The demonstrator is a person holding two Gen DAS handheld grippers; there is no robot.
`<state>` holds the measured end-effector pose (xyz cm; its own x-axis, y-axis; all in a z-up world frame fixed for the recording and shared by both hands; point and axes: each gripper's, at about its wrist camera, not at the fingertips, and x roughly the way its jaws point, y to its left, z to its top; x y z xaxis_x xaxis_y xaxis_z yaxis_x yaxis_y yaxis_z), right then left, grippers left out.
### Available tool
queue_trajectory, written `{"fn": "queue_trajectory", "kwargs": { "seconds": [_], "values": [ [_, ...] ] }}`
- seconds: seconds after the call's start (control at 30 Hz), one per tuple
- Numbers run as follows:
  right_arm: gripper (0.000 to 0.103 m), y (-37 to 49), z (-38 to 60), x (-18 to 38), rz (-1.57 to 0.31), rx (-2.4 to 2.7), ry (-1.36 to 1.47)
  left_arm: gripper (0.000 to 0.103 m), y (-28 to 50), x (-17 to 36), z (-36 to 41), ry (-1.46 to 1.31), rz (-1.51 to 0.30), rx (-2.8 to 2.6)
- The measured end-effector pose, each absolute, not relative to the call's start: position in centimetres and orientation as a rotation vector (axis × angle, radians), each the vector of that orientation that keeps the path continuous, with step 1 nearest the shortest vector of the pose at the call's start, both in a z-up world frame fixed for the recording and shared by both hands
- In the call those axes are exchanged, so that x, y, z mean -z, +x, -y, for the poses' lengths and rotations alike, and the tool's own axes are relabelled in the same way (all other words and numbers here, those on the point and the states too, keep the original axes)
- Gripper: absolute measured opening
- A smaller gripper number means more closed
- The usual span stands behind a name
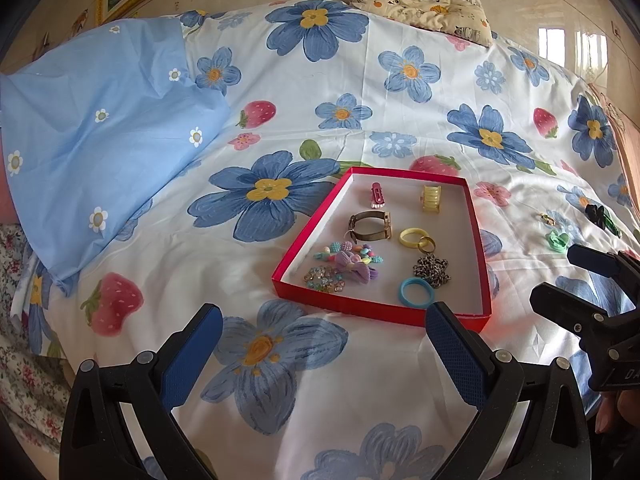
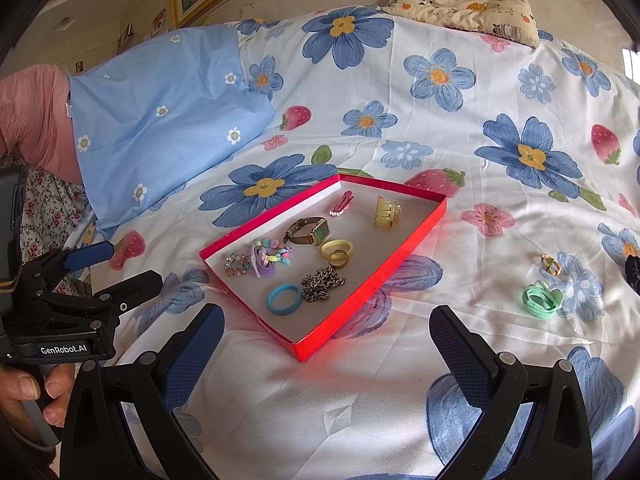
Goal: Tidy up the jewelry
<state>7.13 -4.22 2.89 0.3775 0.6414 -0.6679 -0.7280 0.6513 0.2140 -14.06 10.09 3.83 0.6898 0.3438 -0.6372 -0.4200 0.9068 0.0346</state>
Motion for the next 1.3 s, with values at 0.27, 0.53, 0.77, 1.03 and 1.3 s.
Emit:
{"fn": "queue_trajectory", "kwargs": {
  "seconds": [0.27, 0.53, 0.77, 1.03, 1.3],
  "values": [
    [0.103, 7.09, 4.21, -2.85, -0.797, -0.878, -0.124, 0.102, -14.05, -3.82, -10.06, -0.117, -0.689, -0.429],
    [0.103, 7.10, 4.28, -2.77, -0.795, -0.878, -0.123, 0.102, -14.01, -3.78, -9.99, -0.116, -0.689, -0.428],
    [0.103, 7.14, 4.28, -2.81, -0.796, -0.880, -0.122, 0.102, -13.99, -3.81, -9.98, -0.117, -0.689, -0.430],
    [0.103, 7.20, 4.27, -2.80, -0.797, -0.879, -0.123, 0.102, -13.85, -3.76, -9.84, -0.115, -0.694, -0.427],
    [0.103, 7.29, 4.28, -2.78, -0.798, -0.879, -0.123, 0.102, -13.41, -3.76, -9.72, -0.116, -0.696, -0.422]
  ]
}}
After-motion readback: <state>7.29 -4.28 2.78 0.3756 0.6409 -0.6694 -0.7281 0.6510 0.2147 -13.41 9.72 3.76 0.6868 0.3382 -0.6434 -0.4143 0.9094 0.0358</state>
